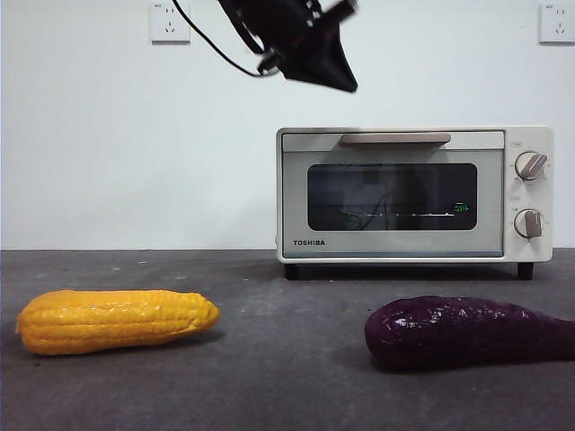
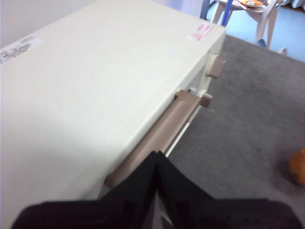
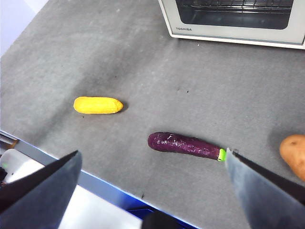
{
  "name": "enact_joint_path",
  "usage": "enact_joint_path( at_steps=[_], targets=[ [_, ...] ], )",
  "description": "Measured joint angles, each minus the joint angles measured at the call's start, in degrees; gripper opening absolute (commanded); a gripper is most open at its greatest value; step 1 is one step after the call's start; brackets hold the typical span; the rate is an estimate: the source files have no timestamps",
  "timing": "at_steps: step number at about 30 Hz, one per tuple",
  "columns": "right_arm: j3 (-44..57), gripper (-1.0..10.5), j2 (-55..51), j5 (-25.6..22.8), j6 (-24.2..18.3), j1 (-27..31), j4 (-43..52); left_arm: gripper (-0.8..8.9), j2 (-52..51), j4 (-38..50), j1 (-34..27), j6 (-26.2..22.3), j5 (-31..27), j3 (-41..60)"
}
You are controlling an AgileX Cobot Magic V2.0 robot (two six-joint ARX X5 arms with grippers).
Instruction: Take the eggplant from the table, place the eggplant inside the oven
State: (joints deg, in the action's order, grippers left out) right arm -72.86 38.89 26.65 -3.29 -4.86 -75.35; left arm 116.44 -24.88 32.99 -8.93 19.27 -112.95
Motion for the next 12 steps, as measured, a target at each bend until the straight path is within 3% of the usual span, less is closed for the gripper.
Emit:
enact_joint_path(
  at_steps=[12],
  targets=[
    [0.0,5.1,0.0,0.0,0.0,0.0,0.0,-0.06,3.1,7.9,1.3,-1.1,-5.5,-0.1]
  ],
)
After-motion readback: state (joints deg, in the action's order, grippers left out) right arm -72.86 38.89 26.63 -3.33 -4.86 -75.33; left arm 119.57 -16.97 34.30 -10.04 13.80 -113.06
